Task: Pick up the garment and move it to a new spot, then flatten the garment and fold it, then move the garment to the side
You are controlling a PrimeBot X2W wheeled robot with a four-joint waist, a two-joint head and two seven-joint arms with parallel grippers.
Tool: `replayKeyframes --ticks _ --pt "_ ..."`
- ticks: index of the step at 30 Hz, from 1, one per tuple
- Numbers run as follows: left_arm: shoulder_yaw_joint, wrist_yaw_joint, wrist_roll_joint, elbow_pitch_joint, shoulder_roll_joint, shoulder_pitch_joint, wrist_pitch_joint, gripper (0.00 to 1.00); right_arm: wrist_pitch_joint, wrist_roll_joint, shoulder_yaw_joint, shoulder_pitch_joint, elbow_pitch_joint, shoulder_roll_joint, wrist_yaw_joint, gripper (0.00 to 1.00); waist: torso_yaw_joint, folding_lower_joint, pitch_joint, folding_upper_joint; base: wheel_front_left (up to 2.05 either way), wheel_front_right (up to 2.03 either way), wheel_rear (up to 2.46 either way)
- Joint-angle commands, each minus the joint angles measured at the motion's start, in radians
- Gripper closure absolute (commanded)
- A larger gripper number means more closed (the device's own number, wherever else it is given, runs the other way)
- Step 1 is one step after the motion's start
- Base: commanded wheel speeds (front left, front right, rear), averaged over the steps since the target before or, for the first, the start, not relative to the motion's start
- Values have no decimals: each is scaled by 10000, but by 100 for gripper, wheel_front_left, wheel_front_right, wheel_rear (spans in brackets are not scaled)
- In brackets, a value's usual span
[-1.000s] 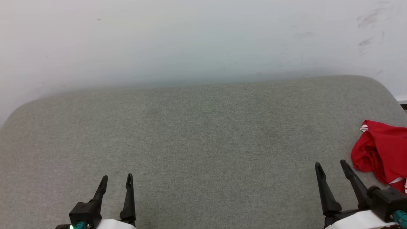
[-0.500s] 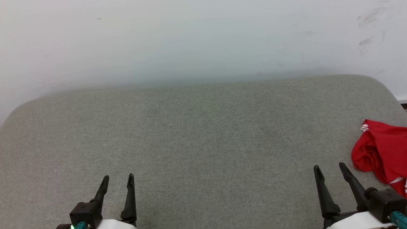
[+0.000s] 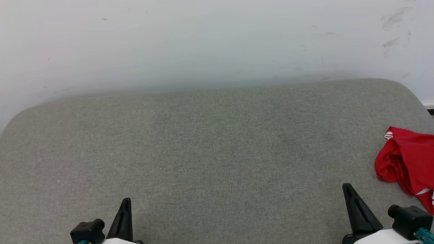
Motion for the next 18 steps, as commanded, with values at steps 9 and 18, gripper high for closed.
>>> replayKeyframes --ticks 9,18 --pt "252 -214 -2236 -78 -48 -526 528 100 89 2524 -3 -618 449 -160 -1 100 67 0 27 0 0 0 0" --pt "398 -322 -3655 -24 -82 -729 895 100 165 4076 -30 -908 806 -212 -1 100 119 0 49 0 0 0 0"
